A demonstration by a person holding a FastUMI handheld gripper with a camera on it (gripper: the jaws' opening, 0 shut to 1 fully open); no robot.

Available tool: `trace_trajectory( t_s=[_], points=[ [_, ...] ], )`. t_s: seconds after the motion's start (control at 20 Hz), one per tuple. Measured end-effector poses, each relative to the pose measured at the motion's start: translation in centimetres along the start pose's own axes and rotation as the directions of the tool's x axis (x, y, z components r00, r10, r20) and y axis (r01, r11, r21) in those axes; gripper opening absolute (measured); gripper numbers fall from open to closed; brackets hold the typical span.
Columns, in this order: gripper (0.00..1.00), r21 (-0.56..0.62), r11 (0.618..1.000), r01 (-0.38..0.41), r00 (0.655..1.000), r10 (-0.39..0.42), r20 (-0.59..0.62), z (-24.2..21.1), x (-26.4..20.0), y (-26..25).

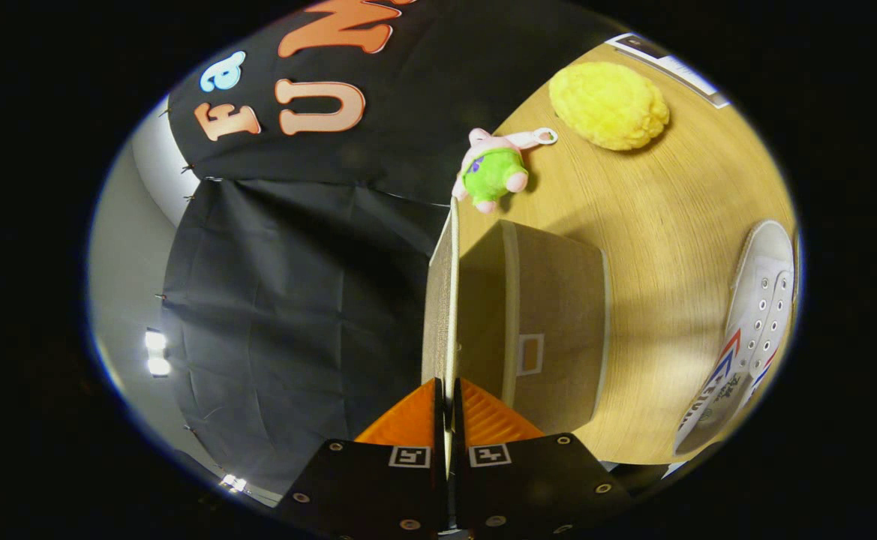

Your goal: Open the storage box then place both shoes into the box .Put the left shoe in first, then the right shoe, with the right side of both shoes facing outward in a uniform manner.

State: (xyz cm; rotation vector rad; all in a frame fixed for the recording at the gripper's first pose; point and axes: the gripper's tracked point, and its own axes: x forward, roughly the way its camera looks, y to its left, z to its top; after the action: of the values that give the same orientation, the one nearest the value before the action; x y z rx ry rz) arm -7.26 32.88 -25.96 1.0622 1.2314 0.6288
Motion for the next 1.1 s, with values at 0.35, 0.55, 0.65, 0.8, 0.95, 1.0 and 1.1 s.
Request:
trace_trajectory(
  t_s=[0.35, 0.55, 0.65, 0.8, 0.95, 1.0, 1.1],
  points=[
    [0.02, -0.097, 0.995, -0.02, 0.999, 0.024, 0.039, 2.0, -1.1, 3.7],
    [0.02, -0.129, 0.989, -0.067, 0.997, 0.071, 0.029, 1.7, -0.5, 7.8],
    [0.03, -0.166, 0.984, -0.069, 0.996, 0.076, 0.037, 1.7, 0.2, 10.0],
    [0.05, -0.229, 0.969, -0.088, 0.994, 0.1, 0.038, 0.6, 2.0, 13.9],
    [0.07, -0.297, 0.951, -0.083, 0.994, 0.099, 0.04, -0.4, 4.4, 16.3],
    [0.07, -0.301, 0.951, -0.072, 0.995, 0.09, 0.045, -0.7, 5.3, 16.9],
    [0.08, -0.295, 0.954, -0.058, 0.995, 0.077, 0.055, -0.7, 7.1, 17.6]
  ],
)
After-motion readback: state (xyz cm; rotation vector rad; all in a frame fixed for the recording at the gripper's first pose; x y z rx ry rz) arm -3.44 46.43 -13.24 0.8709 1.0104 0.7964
